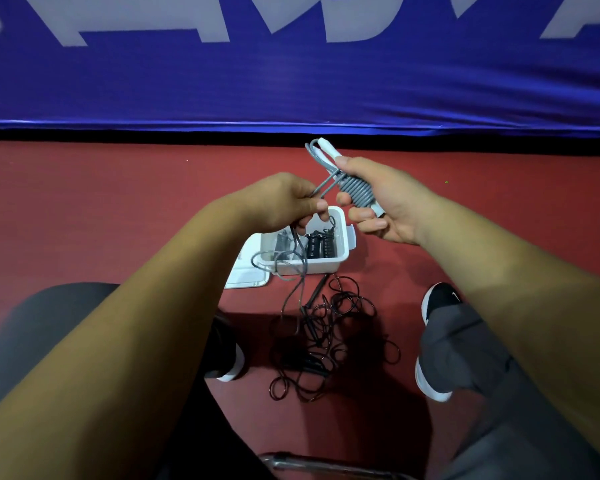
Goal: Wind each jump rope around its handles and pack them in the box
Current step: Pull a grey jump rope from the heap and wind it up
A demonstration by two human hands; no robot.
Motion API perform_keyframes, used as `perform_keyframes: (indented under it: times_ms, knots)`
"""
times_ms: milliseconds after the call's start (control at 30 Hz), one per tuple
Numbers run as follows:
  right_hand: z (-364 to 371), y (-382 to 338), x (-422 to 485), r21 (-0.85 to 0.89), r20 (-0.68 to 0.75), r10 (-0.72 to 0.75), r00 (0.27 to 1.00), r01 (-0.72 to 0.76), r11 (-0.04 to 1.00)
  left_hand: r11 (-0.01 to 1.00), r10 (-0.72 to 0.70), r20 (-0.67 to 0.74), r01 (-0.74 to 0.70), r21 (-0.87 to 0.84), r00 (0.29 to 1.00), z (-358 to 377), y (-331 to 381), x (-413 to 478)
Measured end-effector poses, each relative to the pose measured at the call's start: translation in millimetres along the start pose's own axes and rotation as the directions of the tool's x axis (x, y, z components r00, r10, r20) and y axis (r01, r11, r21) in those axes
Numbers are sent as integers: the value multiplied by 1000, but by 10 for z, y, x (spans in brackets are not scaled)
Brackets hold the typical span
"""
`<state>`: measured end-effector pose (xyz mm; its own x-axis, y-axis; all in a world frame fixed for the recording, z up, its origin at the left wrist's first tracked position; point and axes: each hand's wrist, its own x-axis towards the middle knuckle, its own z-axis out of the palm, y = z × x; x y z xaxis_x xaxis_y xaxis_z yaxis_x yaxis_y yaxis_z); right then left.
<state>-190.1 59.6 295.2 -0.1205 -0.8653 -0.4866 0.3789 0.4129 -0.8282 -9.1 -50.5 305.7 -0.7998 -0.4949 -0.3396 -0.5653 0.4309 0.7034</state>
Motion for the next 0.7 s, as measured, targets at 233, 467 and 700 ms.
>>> perform_keyframes:
  times_ms: [233, 467, 700]
  knots:
    - [-25, -73, -31, 28, 2, 2, 1000, -2, 1000, 997, 1, 70, -7, 81, 998, 61, 37, 36]
    - [5, -72, -82, 8, 148, 64, 987, -66, 998, 986, -2, 43, -5, 167, 999, -33, 9, 52]
    - [12, -84, -267, -311, 361, 278, 890, -166, 936, 980, 42, -1, -41, 195, 999, -181, -107, 19]
